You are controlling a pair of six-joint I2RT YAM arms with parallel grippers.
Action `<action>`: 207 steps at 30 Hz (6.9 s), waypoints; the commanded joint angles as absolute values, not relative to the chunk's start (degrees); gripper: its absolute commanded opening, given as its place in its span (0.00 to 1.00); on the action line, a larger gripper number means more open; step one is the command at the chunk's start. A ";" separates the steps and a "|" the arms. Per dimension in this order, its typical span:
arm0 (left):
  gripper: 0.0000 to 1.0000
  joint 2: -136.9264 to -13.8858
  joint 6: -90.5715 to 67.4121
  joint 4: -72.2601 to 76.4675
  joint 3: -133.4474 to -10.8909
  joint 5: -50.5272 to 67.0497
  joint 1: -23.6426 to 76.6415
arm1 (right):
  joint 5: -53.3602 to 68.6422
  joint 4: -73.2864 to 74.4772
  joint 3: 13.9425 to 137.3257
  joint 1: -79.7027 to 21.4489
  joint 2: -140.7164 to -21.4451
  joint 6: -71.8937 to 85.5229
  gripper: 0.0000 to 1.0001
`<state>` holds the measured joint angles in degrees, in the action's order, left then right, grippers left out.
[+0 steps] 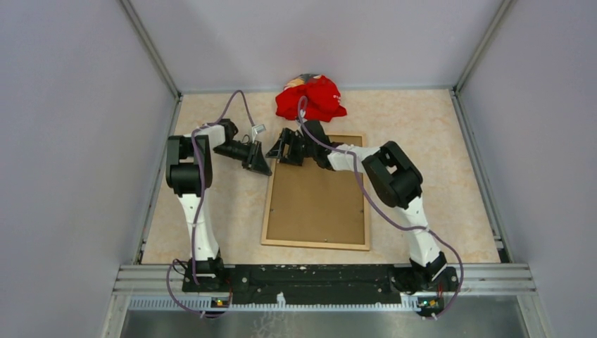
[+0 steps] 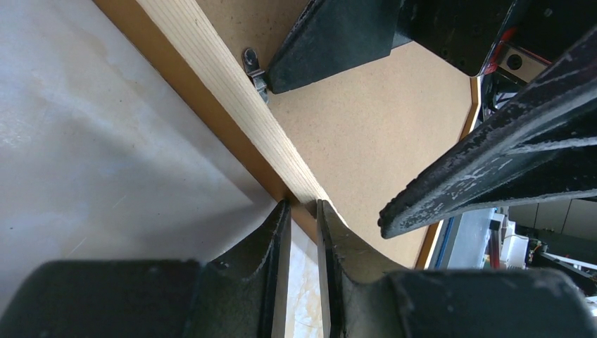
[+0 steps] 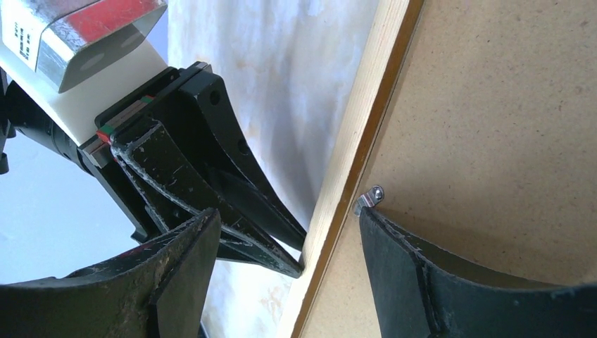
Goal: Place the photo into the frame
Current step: Install the photo frame at the center of the board, then adjust the photo frame at the center of the board, then install the photo frame at the center of the board.
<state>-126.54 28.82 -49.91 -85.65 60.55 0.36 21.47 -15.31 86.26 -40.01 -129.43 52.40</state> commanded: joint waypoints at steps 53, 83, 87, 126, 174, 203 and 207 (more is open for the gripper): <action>0.29 -107.31 42.04 -42.68 -61.46 35.33 15.32 | 10.89 -2.35 62.14 -12.60 -108.61 40.31 0.98; 0.56 -105.30 49.41 -59.36 -66.74 47.78 23.86 | 15.86 6.96 83.26 -28.41 -110.38 36.25 0.99; 0.55 -103.40 55.32 -68.10 -73.10 48.26 16.52 | 11.54 10.57 74.14 -27.13 -100.65 34.43 0.99; 0.27 -115.81 47.10 -58.06 -74.64 50.30 -2.53 | 3.11 19.41 41.12 -12.63 -70.77 36.27 0.99; 0.18 -122.79 40.12 -54.40 -77.99 56.24 -1.89 | 23.31 -9.49 83.68 -46.70 -125.13 46.88 0.80; 0.16 -122.61 40.53 -54.40 -77.45 56.32 -1.90 | 24.22 -9.49 85.27 -47.32 -126.66 46.18 0.78; 0.16 -122.26 40.34 -54.87 -78.14 56.09 -1.93 | 21.43 -6.33 86.13 -46.79 -123.41 42.32 0.81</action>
<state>-122.19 38.70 -57.28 -78.91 57.25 -2.85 24.73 -10.59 83.94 -46.50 -126.28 47.03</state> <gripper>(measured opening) 0.167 0.788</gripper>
